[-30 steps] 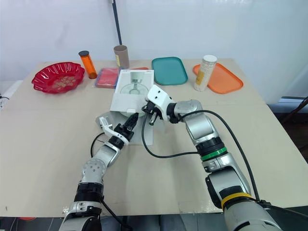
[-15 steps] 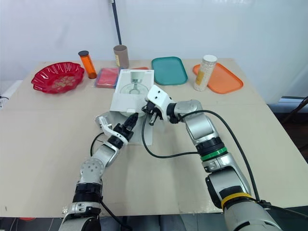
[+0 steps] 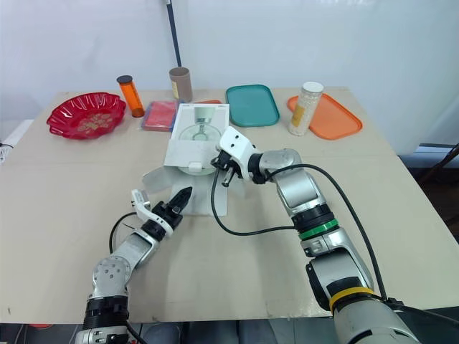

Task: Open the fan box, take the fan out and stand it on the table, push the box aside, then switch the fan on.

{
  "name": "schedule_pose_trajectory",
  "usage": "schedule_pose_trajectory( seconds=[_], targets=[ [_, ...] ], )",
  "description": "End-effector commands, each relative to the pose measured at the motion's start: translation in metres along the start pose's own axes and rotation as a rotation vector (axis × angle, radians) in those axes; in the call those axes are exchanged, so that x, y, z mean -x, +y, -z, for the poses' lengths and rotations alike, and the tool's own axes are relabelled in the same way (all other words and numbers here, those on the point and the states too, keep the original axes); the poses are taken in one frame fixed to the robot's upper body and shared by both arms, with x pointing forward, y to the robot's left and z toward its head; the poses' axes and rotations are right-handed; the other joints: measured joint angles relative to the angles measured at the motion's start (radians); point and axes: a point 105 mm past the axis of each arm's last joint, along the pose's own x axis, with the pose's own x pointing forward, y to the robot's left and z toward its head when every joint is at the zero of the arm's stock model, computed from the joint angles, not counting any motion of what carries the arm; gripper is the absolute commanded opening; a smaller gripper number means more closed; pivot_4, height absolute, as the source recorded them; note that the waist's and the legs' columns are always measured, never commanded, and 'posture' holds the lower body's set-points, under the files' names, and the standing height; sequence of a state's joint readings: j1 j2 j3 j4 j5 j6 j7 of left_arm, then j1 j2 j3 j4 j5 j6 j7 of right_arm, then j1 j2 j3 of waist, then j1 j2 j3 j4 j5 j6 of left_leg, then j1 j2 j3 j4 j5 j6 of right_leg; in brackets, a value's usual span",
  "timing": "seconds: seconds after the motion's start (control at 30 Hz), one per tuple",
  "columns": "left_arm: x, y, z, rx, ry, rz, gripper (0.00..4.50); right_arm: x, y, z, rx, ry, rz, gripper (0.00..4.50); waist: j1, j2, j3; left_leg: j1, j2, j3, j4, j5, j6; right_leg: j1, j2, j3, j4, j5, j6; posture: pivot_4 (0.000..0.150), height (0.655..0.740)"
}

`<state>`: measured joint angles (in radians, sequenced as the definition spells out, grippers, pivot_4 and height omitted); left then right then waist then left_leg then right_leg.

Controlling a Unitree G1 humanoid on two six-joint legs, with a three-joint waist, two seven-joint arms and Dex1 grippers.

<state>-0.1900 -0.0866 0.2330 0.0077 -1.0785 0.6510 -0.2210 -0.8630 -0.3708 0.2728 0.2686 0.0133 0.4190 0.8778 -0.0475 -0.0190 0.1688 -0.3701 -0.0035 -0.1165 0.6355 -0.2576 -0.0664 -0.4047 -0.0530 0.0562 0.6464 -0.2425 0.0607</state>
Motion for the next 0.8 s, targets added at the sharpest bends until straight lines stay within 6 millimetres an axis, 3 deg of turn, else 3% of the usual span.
schedule_pose_trajectory(
  seconds=[0.03,0.37,0.47,0.53,0.8],
  targets=[
    [-0.004,-0.006,0.014,0.061,-0.009,0.024,1.56,-0.001,0.002,-0.001,0.011,-0.001,-0.006,0.00,0.000,0.000,0.000,0.000,0.000,0.000,0.000,0.000,0.000,0.000,0.000,0.000,0.000,0.000,0.000,0.150,0.7400],
    [-0.016,-0.018,0.008,0.086,-0.055,0.075,1.56,-0.002,0.002,-0.002,0.012,-0.007,-0.006,0.00,0.000,0.000,0.000,0.000,0.000,0.000,0.000,0.000,0.000,0.000,0.000,0.000,0.000,0.000,0.000,0.150,0.7400],
    [-0.019,-0.020,0.009,0.082,-0.051,0.085,2.17,-0.002,0.003,-0.004,0.015,-0.014,-0.010,0.00,0.000,0.000,0.000,0.000,0.000,0.000,0.000,0.000,0.000,0.000,0.000,0.000,0.000,0.000,0.000,0.150,0.7400],
    [-0.021,-0.020,0.008,0.083,-0.053,0.083,2.94,-0.002,0.002,-0.004,0.017,-0.013,-0.008,0.00,0.001,0.000,0.000,0.000,0.000,0.000,0.000,0.000,0.000,0.000,0.000,0.000,0.000,0.000,0.000,0.150,0.7400],
    [-0.033,-0.022,0.011,0.090,-0.054,0.089,2.94,-0.001,0.000,-0.004,0.020,-0.014,-0.005,0.00,0.001,0.000,0.000,0.000,0.000,0.000,0.000,0.000,0.000,0.000,0.000,0.000,0.000,0.000,0.000,0.150,0.7400]
  ],
)
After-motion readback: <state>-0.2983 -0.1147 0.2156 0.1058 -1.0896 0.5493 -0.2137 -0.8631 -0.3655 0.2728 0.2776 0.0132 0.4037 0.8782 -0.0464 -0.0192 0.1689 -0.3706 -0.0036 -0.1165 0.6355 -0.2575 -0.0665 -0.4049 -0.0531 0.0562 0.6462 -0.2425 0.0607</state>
